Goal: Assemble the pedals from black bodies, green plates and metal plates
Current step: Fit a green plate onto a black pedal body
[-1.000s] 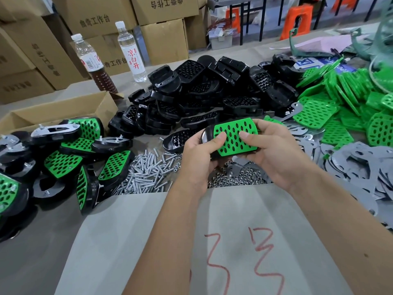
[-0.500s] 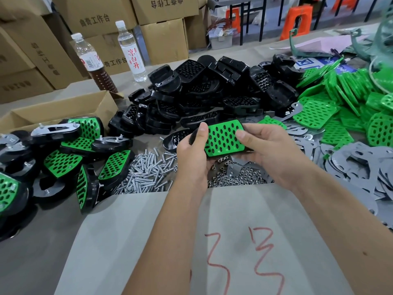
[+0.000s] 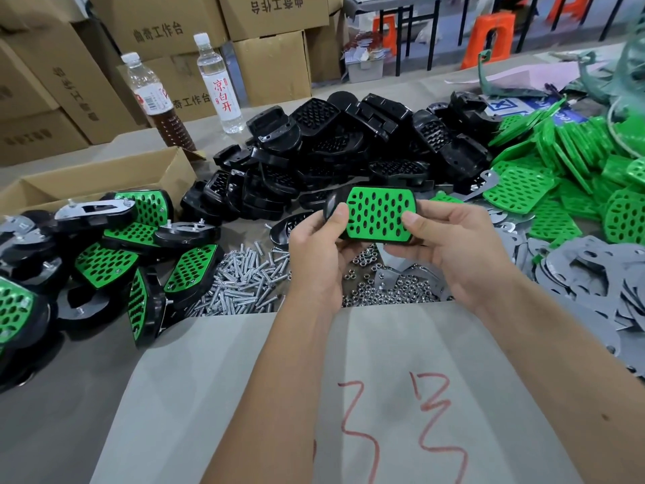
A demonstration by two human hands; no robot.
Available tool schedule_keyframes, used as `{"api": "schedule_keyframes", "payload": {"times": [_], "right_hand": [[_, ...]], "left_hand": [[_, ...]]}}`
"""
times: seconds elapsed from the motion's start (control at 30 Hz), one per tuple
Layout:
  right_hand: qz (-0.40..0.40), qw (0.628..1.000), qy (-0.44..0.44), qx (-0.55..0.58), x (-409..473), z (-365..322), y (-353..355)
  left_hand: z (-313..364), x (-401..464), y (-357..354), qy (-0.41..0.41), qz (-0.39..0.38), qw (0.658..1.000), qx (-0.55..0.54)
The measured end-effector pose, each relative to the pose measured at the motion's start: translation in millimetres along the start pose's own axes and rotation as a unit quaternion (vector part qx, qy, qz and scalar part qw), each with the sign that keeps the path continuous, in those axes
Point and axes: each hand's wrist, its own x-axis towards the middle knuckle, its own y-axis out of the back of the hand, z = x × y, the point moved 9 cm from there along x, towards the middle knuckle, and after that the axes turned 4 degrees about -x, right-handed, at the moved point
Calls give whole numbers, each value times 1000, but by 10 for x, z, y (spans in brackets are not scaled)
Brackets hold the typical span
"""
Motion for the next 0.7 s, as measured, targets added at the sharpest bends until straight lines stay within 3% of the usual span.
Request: {"api": "schedule_keyframes", "payload": {"times": [0.27,0.47,0.53,0.63,0.7], "right_hand": [[-32,999,-15,6,-73,33,-171],[40,998,2,38,-54,-20,-270],[23,999,14,28,-35,-39,-471],[5,991,62,-120,-35,-64,-803],[-22,936,147,-319,-66,-143,-1090]], "left_hand": [[114,38,105,-49,45,997,43],[133,34,28,-22,-8,999,-21],[250,46,121,-47,22,998,-30],[543,61,494,-89,113,987,-67],[772,68,802,-129,174,975,-41]]}}
